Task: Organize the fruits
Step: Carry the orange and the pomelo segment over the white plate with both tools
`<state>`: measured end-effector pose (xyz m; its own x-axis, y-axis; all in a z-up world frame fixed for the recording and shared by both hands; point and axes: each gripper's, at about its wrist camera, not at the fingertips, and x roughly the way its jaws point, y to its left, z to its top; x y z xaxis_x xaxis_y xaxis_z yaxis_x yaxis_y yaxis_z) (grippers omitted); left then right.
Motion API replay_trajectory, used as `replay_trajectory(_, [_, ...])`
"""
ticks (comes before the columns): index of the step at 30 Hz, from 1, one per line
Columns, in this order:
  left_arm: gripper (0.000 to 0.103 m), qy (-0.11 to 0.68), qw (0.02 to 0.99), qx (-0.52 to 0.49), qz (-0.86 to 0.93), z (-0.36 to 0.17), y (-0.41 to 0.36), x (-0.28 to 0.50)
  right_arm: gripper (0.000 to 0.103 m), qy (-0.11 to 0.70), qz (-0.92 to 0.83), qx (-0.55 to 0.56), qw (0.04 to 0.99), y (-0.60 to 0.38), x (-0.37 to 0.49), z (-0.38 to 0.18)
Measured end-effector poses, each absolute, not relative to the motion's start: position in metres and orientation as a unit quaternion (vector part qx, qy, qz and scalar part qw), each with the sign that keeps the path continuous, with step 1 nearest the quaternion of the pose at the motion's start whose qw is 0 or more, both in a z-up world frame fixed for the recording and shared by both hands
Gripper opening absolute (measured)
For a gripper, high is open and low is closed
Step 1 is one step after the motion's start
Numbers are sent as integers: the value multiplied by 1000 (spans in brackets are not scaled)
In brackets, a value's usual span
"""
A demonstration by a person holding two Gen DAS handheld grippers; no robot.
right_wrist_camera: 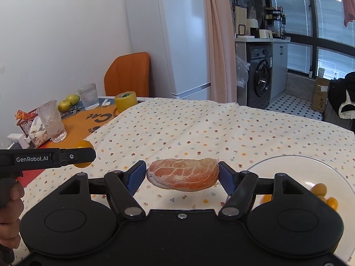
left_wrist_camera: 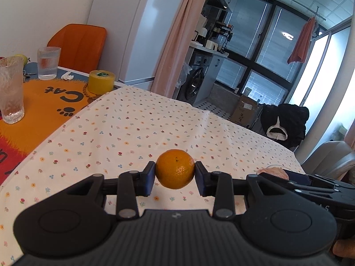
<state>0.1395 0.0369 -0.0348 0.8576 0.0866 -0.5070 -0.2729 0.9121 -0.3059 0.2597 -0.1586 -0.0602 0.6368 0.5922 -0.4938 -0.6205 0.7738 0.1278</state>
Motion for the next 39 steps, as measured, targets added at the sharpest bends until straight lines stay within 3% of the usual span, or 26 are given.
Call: replay_trajectory(39, [36, 245, 957, -151, 23, -23, -42, 157, 67, 231, 248, 23, 940, -272, 252, -53])
